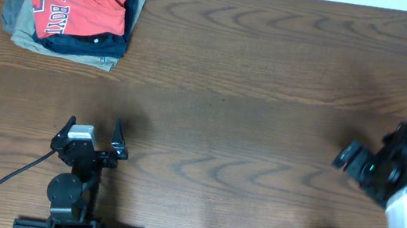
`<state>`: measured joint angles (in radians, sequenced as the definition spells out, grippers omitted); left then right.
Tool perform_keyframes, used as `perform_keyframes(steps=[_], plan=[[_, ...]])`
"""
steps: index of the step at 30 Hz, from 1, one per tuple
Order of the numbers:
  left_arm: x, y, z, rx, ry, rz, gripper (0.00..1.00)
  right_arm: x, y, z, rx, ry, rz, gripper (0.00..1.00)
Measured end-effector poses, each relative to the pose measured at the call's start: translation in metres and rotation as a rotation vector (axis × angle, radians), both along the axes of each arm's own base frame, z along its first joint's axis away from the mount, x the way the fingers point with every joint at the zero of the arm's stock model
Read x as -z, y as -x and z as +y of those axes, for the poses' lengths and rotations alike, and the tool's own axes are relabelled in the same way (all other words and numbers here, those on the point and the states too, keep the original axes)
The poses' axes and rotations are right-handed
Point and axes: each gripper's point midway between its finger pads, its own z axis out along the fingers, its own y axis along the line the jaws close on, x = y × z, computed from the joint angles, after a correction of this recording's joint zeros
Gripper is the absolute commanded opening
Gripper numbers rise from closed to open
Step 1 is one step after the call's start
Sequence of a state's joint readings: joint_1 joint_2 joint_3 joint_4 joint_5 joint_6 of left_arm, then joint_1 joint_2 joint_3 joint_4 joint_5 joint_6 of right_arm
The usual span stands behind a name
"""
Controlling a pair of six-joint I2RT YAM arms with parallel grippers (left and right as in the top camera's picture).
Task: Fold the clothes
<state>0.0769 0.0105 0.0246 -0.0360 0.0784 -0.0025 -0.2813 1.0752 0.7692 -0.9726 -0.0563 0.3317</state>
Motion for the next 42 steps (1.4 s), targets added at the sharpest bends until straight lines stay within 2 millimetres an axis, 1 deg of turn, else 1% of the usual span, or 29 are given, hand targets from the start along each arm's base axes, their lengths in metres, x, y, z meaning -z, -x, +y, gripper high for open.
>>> perform_keyframes(steps=[3,5,9,12,14,22,25,27,28,29,30,33,34,36,39,42], plan=[[0.000,0.000,0.000,0.000,-0.001,0.000,0.98,0.017,0.029,0.011,-0.010,0.000,-0.007,0.99],[0.000,0.000,0.000,0.000,-0.003,0.000,0.98,0.035,0.047,0.015,-0.007,0.007,-0.029,0.99],[0.000,0.000,0.000,0.000,-0.003,0.000,0.98,0.067,0.066,0.021,0.006,0.014,-0.078,0.99],[0.000,0.000,0.000,0.000,-0.003,0.000,0.98,0.085,0.073,0.023,0.013,0.021,-0.104,0.99],[0.000,0.000,0.000,0.000,-0.003,0.000,0.98,0.089,0.073,0.022,0.015,0.025,-0.119,0.99],[0.000,0.000,0.000,0.000,-0.003,0.000,0.98,0.080,0.060,0.018,0.013,0.052,-0.204,0.99],[0.000,0.000,0.000,0.000,-0.003,0.000,0.98,0.066,0.037,0.014,0.004,0.074,-0.312,0.99],[0.000,0.000,0.000,0.000,-0.003,0.000,0.98,0.046,0.013,0.012,-0.016,0.086,-0.442,0.99],[0.000,0.000,0.000,0.000,-0.003,0.001,0.98,0.031,-0.002,0.015,-0.051,0.089,-0.527,0.99],[0.000,0.000,0.000,0.000,-0.003,0.000,0.98,0.022,-0.011,0.019,-0.079,0.087,-0.578,0.99],[0.000,0.000,0.000,0.000,-0.003,0.001,0.98,0.007,-0.022,0.025,-0.129,0.085,-0.656,0.99],[0.000,0.000,0.000,0.000,-0.003,0.000,0.98,-0.032,-0.043,0.045,-0.255,0.082,-0.843,0.99],[0.000,0.000,0.000,0.000,-0.003,0.000,0.98,-0.044,-0.047,0.054,-0.299,0.079,-0.900,0.99],[0.000,0.000,0.000,0.000,-0.003,0.001,0.98,-0.061,-0.048,0.070,-0.372,0.067,-0.976,0.99],[0.000,0.000,0.000,0.000,-0.003,0.000,0.98,-0.077,-0.045,0.088,-0.450,0.051,-1.050,0.99],[0.000,0.000,0.000,0.000,-0.003,0.000,0.98,-0.089,-0.040,0.098,-0.492,0.046,-1.102,0.99]])
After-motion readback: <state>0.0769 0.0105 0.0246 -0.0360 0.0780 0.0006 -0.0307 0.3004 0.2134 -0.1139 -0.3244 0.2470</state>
